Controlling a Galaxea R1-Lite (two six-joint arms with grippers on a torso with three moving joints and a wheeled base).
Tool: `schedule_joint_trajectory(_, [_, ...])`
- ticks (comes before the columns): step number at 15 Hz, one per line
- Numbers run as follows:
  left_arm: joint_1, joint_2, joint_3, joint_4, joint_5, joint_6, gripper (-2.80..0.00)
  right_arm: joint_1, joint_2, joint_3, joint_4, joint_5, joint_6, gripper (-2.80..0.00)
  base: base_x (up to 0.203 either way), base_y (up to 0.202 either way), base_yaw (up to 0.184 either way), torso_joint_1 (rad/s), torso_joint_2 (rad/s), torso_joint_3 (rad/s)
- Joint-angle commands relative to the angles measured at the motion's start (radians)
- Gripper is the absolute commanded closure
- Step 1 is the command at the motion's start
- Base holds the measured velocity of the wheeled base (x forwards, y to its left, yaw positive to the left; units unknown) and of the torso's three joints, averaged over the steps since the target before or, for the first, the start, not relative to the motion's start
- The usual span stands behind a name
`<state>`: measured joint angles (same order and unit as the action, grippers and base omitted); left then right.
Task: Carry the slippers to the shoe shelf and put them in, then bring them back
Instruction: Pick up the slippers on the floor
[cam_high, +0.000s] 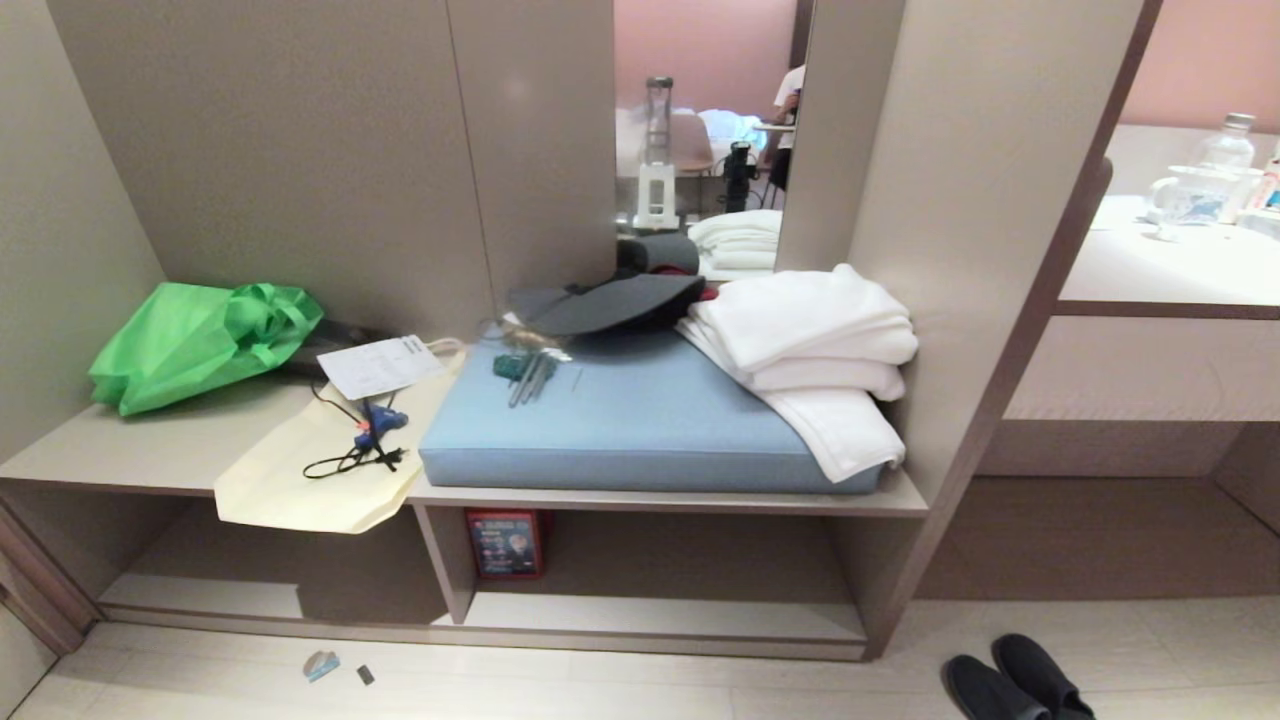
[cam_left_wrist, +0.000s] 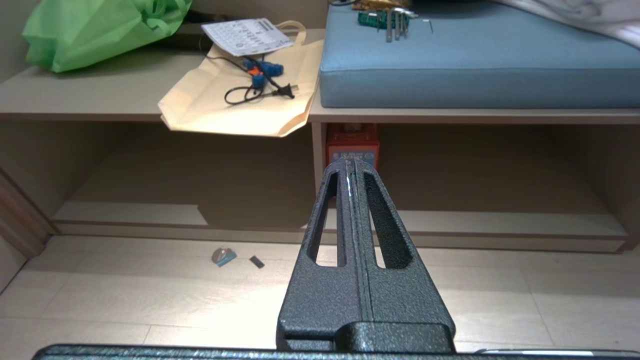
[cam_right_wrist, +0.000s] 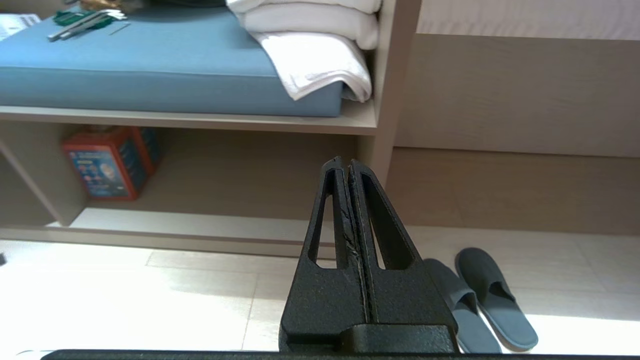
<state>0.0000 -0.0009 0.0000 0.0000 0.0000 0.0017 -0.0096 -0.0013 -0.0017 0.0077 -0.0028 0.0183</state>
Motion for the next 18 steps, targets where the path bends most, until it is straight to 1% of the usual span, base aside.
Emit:
schedule_joint_trajectory(1, [0.000,0.001,0.000,0.000,0.000,0.000,0.00,-0.001,0.001,0.000,0.000,0.000,0.000,0.00,0.000,0.000,0.000,0.000,0.00,0.000])
schedule_joint_trajectory(4, [0.000,0.001,0.000,0.000,0.000,0.001,0.00,-0.001,0.001,0.000,0.000,0.000,-0.001,0.00,0.001,-0.064,0.008,0.003,0.00,0.007])
schedule_joint_trajectory(18, [0.000,0.001,0.000,0.000,0.000,0.003,0.00,-0.001,0.001,0.000,0.000,0.000,-0.001,0.00,0.000,-0.197,0.002,0.002,0.00,0.002])
